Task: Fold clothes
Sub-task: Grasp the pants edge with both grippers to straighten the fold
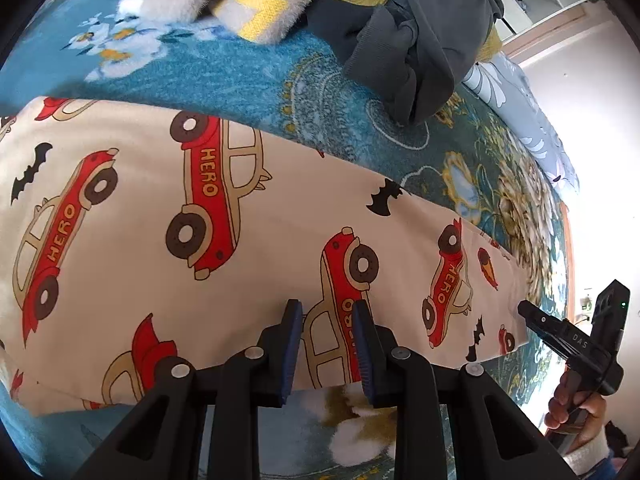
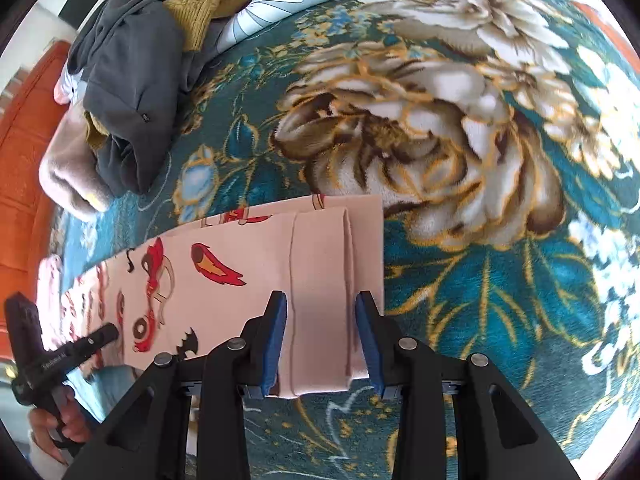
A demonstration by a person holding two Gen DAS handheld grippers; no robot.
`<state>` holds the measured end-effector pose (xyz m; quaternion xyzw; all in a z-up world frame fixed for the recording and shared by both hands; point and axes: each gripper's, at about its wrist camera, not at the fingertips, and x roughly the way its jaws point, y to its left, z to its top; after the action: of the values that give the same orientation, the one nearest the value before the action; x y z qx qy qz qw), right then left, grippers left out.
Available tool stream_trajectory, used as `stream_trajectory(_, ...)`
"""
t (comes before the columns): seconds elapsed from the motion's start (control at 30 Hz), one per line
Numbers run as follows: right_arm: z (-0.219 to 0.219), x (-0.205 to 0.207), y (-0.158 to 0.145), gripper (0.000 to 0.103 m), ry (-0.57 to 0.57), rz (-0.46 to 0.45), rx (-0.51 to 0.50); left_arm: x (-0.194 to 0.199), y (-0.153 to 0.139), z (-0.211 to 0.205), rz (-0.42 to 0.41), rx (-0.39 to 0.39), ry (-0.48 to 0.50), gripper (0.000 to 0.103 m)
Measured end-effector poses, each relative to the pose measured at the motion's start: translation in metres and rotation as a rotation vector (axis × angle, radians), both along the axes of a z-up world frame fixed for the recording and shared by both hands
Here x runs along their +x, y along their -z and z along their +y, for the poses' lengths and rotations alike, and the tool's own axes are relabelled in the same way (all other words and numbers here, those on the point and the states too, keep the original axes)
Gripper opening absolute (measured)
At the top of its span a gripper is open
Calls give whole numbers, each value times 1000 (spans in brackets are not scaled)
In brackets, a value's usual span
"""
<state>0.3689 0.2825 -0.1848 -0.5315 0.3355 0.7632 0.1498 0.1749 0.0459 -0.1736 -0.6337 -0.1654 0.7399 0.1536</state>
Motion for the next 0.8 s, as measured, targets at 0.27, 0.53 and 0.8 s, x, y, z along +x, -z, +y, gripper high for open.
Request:
stream_trajectory(0.27, 2, -2, -20, 2, -4, -6, 94, 2, 1, -8, -1, 28, -40, 29)
stream_trajectory(0.53, 20, 1, -17, 2, 30, -29, 107, -1, 2, -14, -9, 48, -69, 29)
stream_trajectory(0.8, 16, 2, -2, 7, 29, -71, 144, -2, 2, -22, -8, 50, -108, 29)
